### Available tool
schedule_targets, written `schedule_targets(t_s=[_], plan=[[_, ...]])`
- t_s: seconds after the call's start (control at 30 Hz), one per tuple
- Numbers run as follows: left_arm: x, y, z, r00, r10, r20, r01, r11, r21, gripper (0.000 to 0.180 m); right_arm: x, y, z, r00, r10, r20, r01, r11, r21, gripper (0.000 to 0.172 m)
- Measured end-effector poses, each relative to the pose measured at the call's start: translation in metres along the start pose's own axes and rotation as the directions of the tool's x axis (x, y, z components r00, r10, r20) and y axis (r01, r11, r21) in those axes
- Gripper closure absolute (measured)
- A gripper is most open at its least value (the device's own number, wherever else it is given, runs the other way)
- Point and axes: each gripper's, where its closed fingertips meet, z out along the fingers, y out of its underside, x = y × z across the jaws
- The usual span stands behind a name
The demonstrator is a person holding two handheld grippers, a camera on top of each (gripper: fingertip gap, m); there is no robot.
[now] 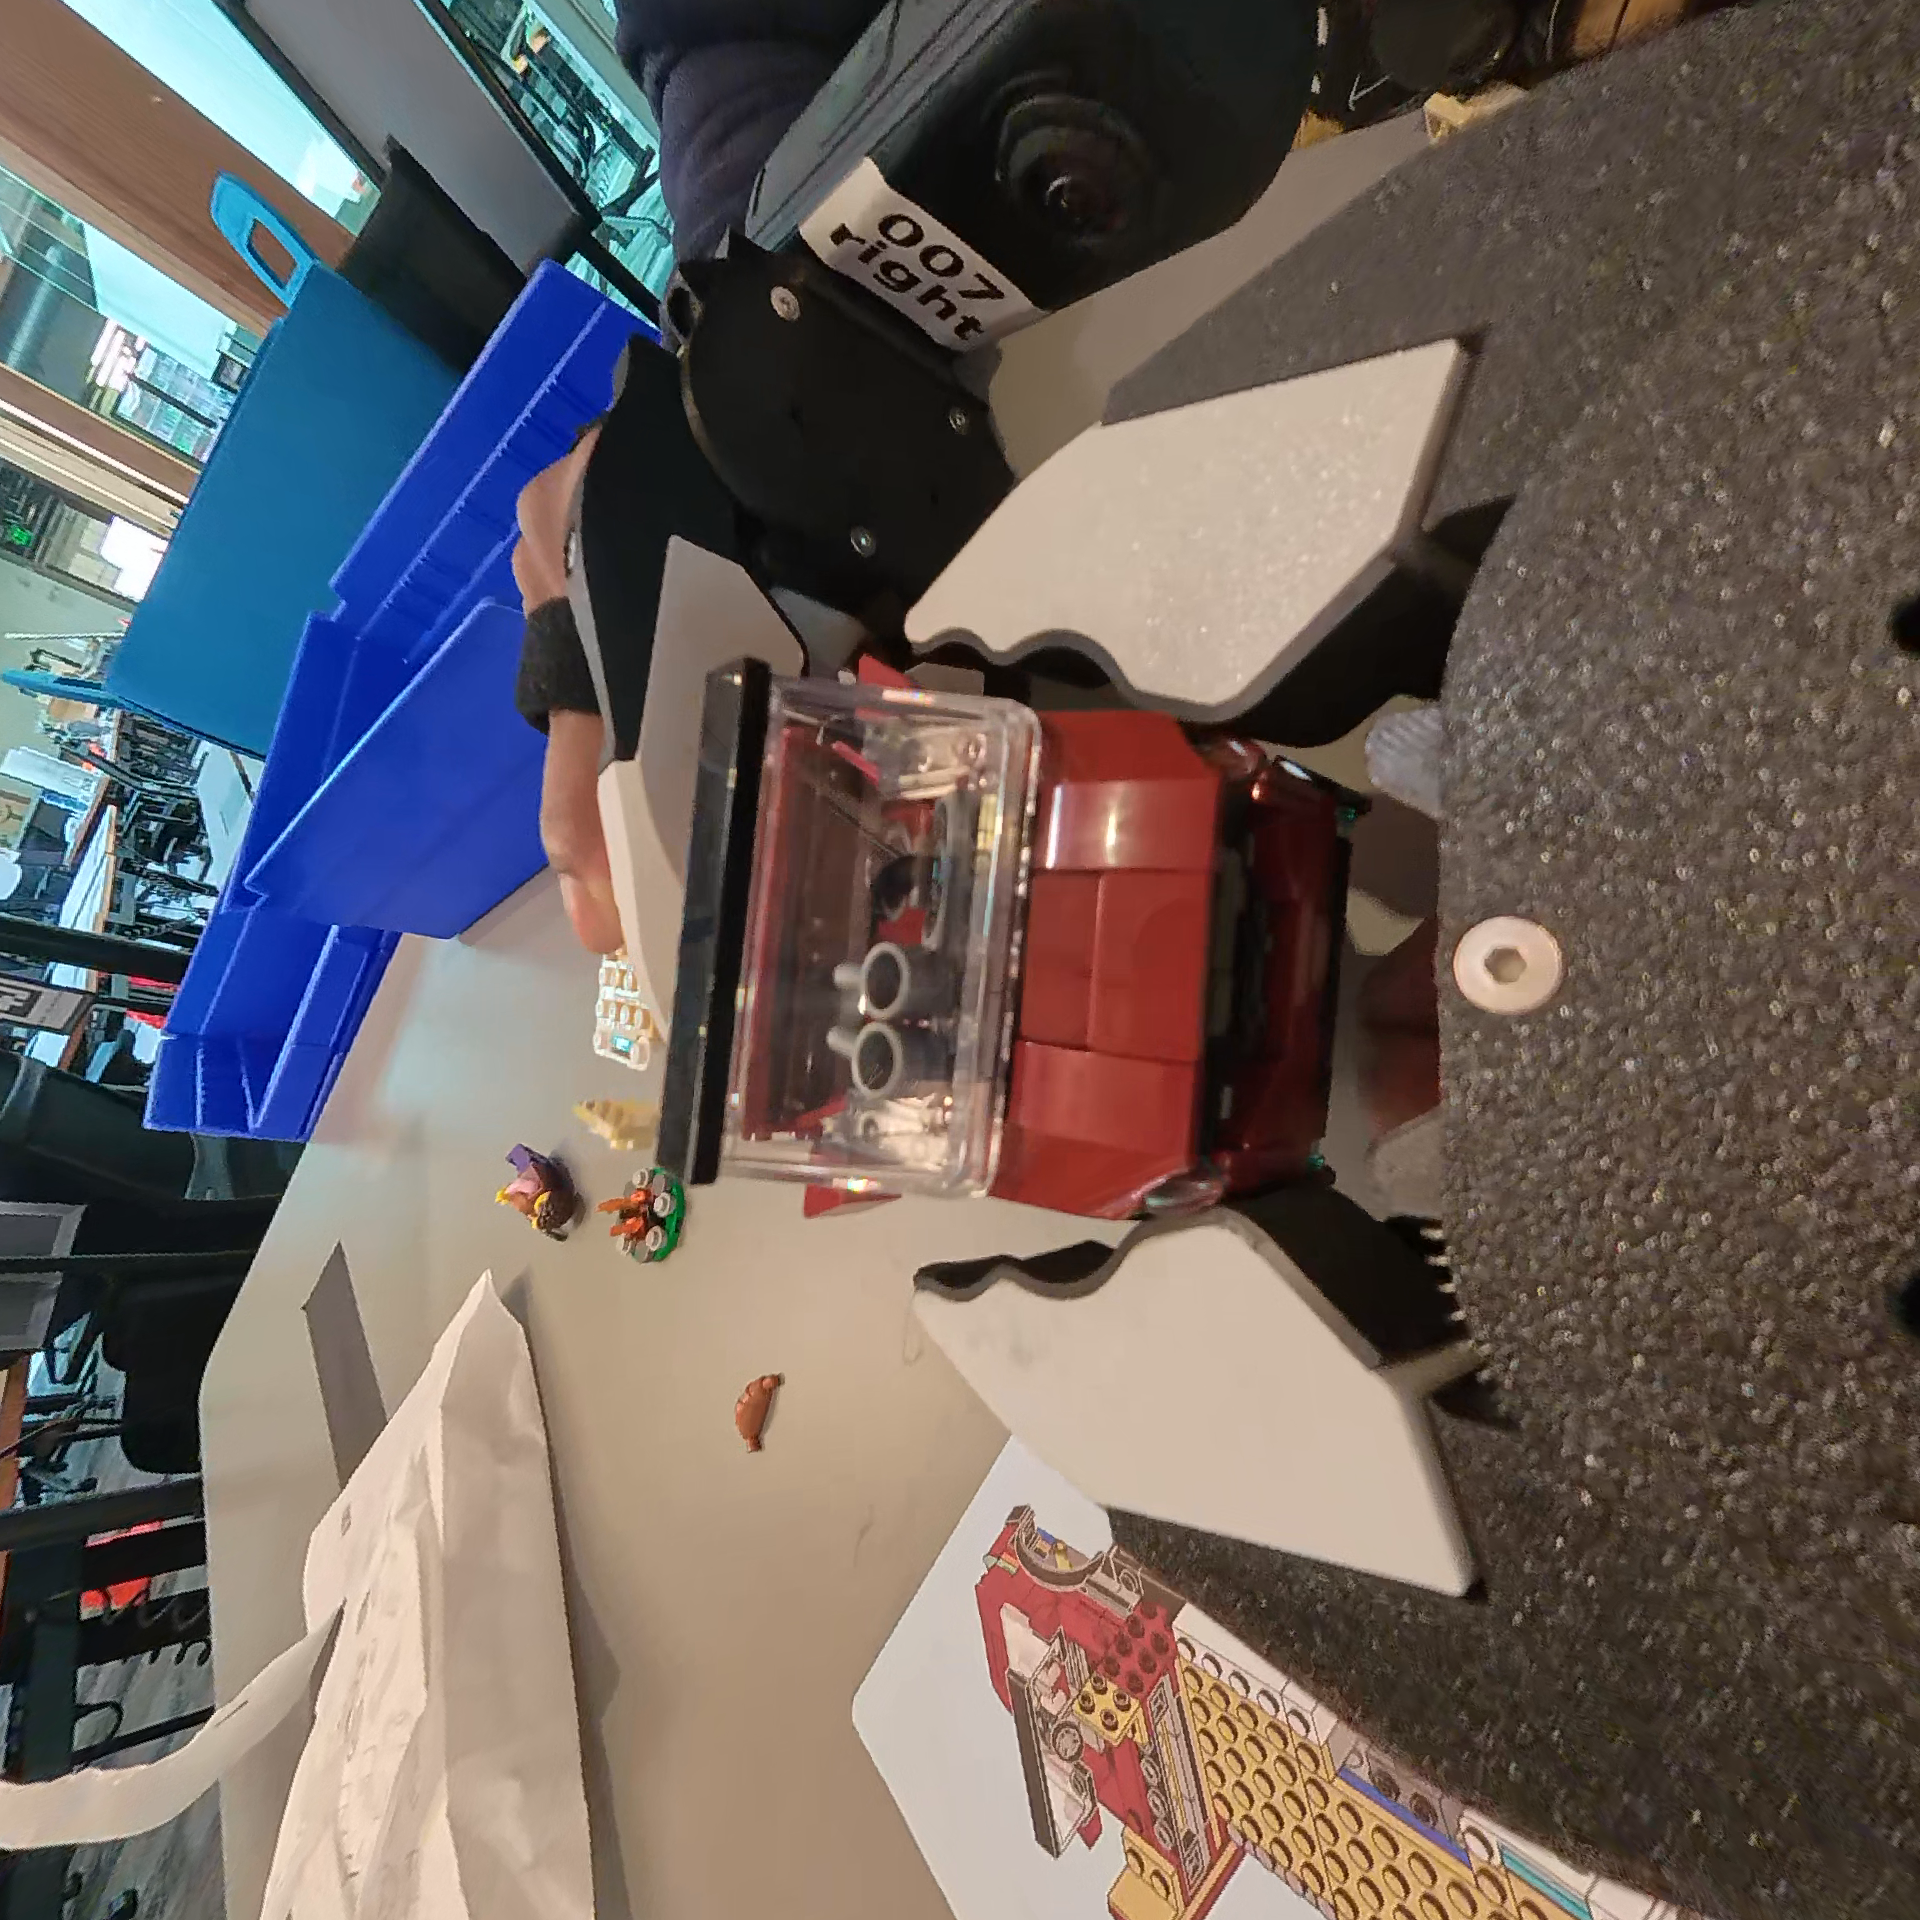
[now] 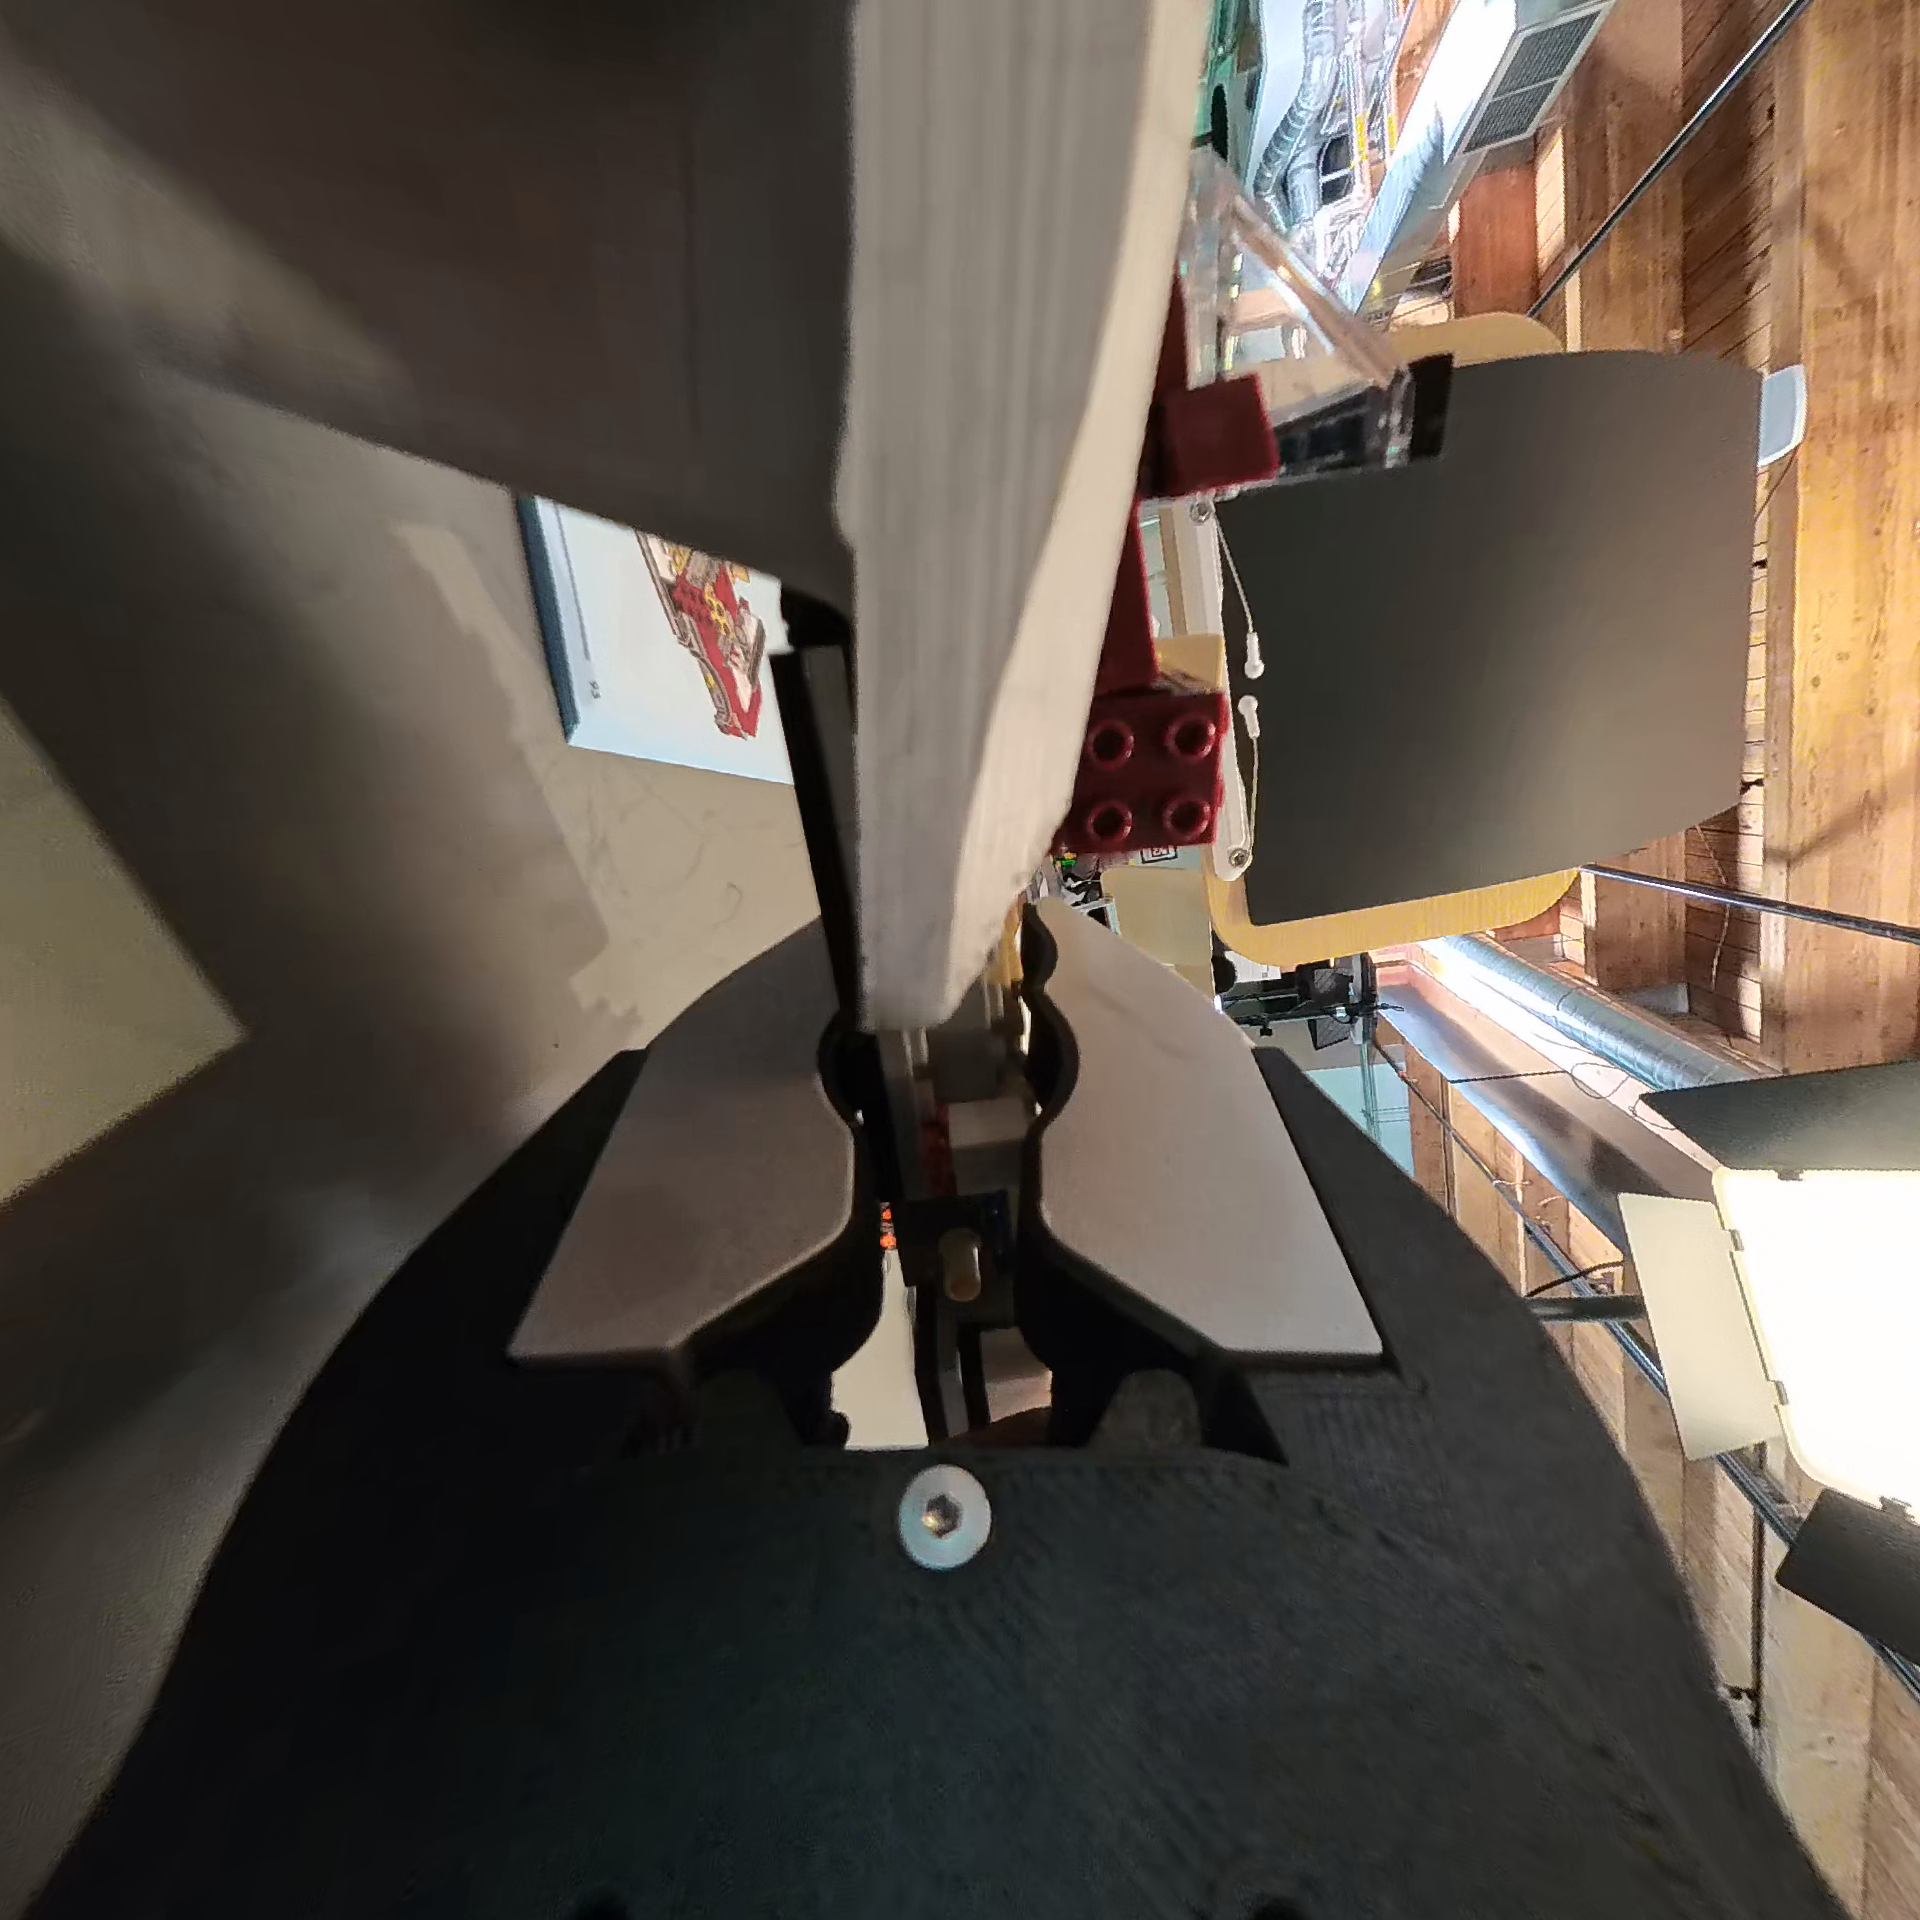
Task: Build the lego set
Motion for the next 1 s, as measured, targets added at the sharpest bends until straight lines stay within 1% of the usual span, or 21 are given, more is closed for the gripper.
schedule_targets(t_s=[0.17,0.23,0.37,0.53,0.6,0.7,1.0], plan=[[-0.001,-0.009,-0.004,1.000,0.024,0.007,-0.025,0.998,0.064,0.074,0.003,-0.003,-0.001,1.000,-0.007,-0.017,0.007,1.000,0.008,0.147],[0.000,-0.010,-0.004,1.000,0.027,0.002,-0.027,0.997,0.072,0.074,0.005,-0.004,-0.001,1.000,-0.006,-0.022,0.007,1.000,0.015,0.147],[0.000,-0.010,-0.004,0.999,0.038,-0.001,-0.038,0.997,0.068,0.073,0.006,-0.003,-0.001,0.999,-0.021,-0.033,0.021,1.000,0.018,0.147],[0.003,-0.008,-0.003,0.999,0.039,-0.033,-0.037,0.998,0.056,0.066,0.008,-0.003,-0.001,0.999,-0.017,-0.040,0.018,0.999,0.031,0.147],[0.002,-0.007,-0.002,0.999,0.042,-0.021,-0.041,0.998,0.040,0.062,0.008,-0.004,-0.001,0.999,-0.023,-0.042,0.024,0.999,0.031,0.147],[0.001,-0.007,-0.002,0.999,0.042,-0.012,-0.041,0.998,0.044,0.062,0.007,-0.004,-0.001,0.999,-0.024,-0.038,0.025,0.999,0.037,0.147],[0.005,-0.018,-0.009,0.996,0.084,-0.002,-0.083,0.987,0.137,0.064,0.019,-0.010,-0.004,0.995,-0.032,-0.092,0.037,0.998,0.054,0.144]])
